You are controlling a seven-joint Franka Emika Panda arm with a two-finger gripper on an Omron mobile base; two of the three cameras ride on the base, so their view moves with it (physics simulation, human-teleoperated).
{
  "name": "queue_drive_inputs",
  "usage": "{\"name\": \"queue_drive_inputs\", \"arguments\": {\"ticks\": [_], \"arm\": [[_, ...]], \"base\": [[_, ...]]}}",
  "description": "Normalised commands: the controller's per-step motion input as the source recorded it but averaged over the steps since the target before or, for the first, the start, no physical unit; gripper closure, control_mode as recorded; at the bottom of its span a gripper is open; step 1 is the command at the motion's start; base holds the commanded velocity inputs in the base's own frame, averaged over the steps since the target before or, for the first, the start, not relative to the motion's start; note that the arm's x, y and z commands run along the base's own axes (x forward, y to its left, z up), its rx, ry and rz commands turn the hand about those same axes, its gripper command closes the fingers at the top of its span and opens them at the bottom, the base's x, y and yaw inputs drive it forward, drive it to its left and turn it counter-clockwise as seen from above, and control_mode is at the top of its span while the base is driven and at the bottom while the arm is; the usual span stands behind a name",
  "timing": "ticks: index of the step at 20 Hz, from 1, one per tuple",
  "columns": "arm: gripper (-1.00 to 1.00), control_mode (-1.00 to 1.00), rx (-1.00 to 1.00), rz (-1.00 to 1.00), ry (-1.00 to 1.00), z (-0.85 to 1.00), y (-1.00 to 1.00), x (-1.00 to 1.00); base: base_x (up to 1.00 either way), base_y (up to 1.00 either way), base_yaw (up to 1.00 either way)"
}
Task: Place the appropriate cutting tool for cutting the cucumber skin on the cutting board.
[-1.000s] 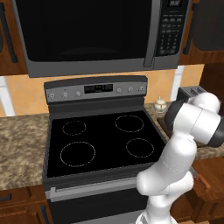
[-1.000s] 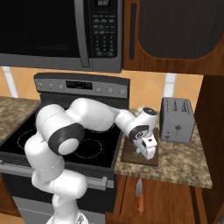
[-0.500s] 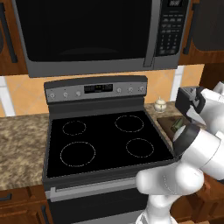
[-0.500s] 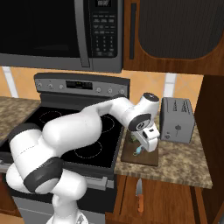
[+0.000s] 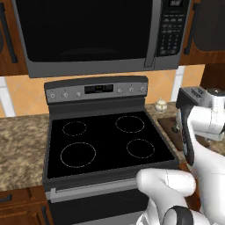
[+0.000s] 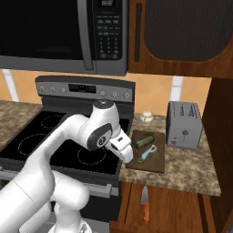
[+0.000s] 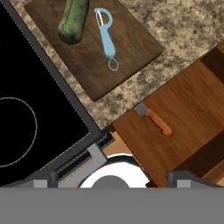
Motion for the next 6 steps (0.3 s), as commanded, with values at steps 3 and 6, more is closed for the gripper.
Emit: {"name": "queue_drive_inputs", "arguments": {"ticks": [3, 6], "arm": [[-1.0, -1.0, -0.02, 0.07, -0.15, 0.15, 0.67, -1.0], [-1.0, -1.0, 0.0, 0.04, -0.07, 0.24, 0.35, -0.94]], "base": [[0.0, 0.0, 0.0], [0.0, 0.0, 0.0]]}}
